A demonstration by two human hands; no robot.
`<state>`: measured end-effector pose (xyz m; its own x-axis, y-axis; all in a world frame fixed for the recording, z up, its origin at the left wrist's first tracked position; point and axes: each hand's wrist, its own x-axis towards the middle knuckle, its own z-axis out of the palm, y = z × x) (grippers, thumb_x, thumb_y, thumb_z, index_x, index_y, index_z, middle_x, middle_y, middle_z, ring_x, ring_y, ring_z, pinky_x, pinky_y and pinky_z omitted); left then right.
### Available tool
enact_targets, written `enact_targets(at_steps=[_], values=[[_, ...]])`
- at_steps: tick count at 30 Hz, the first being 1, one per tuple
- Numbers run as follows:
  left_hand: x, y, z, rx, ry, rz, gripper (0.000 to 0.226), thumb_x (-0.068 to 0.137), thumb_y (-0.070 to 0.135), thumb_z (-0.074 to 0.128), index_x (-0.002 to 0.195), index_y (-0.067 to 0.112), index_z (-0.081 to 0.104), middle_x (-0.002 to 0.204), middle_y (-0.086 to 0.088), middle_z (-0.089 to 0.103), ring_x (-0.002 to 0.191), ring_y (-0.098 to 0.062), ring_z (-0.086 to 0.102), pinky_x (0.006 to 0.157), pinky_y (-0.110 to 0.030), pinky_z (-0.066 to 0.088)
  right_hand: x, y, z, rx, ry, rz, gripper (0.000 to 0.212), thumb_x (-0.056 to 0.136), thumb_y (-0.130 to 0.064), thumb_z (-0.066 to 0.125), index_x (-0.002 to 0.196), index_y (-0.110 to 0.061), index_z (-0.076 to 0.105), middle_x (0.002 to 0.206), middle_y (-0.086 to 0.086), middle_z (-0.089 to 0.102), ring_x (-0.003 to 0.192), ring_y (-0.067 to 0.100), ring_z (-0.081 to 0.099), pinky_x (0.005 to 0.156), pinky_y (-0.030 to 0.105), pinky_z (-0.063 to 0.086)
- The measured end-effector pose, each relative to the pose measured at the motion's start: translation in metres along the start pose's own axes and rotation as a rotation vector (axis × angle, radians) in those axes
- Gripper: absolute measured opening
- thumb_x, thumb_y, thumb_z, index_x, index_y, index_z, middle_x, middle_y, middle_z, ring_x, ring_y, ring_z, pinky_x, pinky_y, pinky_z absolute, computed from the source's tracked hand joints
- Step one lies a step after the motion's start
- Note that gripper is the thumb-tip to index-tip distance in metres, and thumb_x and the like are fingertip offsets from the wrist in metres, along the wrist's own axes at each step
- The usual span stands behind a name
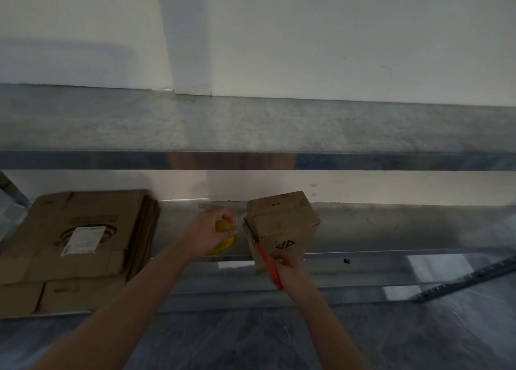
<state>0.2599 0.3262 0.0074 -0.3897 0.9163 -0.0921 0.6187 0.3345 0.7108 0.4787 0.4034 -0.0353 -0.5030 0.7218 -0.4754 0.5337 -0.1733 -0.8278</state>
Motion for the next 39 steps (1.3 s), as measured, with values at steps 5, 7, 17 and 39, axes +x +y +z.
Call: enact_targets(at_steps=[5, 7, 17, 39], values=[[0.000, -0.002, 0.001, 0.039, -0.016, 0.025, 0.019, 0.080, 0.041, 0.073, 0.087, 0.044, 0.055, 0.101, 0.023, 0.053, 0.092, 0.006, 0.049, 0.074, -0.016, 0.038, 0.003, 0.004, -0.001, 0.013, 0.002, 0.023, 0.024, 0.090, -0.014, 0.053, 0.073, -0.027, 0.063, 0.051, -0.005, 0.054, 0.055, 0.017, 0.048, 0.062, 0.034, 0.037], [0.000, -0.003, 0.002, 0.032, -0.018, 0.015, 0.021, 0.080, 0.040, 0.073, 0.087, 0.046, 0.054, 0.104, 0.020, 0.056, 0.095, 0.002, 0.051, 0.080, -0.021, 0.041, 0.003, 0.004, 0.000, 0.004, -0.003, 0.021, 0.024, 0.091, -0.014, 0.052, 0.072, -0.025, 0.063, 0.053, -0.002, 0.053, 0.057, 0.019, 0.047, 0.062, 0.034, 0.037], [0.004, -0.009, 0.004, 0.009, 0.011, -0.015, 0.020, 0.081, 0.041, 0.071, 0.091, 0.045, 0.055, 0.102, 0.023, 0.053, 0.097, -0.002, 0.051, 0.082, -0.025, 0.044, -0.011, -0.009, -0.008, -0.107, 0.008, -0.013, 0.035, 0.082, -0.052, 0.064, 0.084, -0.017, 0.063, 0.063, 0.001, 0.060, 0.062, 0.019, 0.056, 0.066, 0.034, 0.046], [0.010, -0.006, 0.013, 0.064, 0.183, -0.080, 0.024, 0.080, 0.035, 0.074, 0.096, 0.037, 0.057, 0.109, 0.009, 0.055, 0.097, -0.013, 0.052, 0.080, -0.028, 0.040, 0.018, 0.089, -0.181, -0.681, 0.496, 0.054, 0.034, 0.092, -0.045, 0.058, 0.118, -0.022, 0.059, 0.105, 0.009, 0.072, 0.100, 0.033, 0.067, 0.079, 0.036, 0.049]])
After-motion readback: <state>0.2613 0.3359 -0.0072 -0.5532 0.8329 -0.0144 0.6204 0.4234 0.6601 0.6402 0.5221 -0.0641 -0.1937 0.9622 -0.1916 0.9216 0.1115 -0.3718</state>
